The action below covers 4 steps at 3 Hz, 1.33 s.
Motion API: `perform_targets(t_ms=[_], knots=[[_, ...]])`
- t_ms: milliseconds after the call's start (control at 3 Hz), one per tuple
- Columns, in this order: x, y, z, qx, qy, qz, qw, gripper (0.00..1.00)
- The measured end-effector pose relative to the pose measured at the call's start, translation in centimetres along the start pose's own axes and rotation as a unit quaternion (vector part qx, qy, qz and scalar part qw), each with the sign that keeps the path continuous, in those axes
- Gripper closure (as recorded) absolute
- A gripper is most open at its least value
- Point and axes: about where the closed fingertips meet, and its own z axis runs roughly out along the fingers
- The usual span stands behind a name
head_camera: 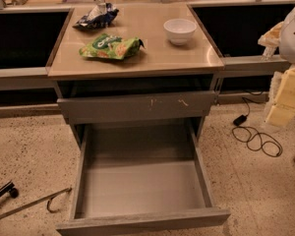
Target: Place green rice chip bag into middle drawer
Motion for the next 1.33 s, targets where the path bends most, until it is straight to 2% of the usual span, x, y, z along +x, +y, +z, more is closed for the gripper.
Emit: perform_targets(t_ms=[333, 667, 1000, 1333], knots=[[0.0, 0.0, 0.0, 0.0, 0.0, 0.0, 1.0, 0.0], [-1.1, -2.1, 1.1, 0.014, -0.006, -0.022, 0.9996, 0.0], [-3.5, -7.0, 3.2, 0.031, -0.02, -0.064, 0.9973, 0.0], [-7.9, -13.1, 5.8, 0.045, -0.046, -0.109, 0.992, 0.0]])
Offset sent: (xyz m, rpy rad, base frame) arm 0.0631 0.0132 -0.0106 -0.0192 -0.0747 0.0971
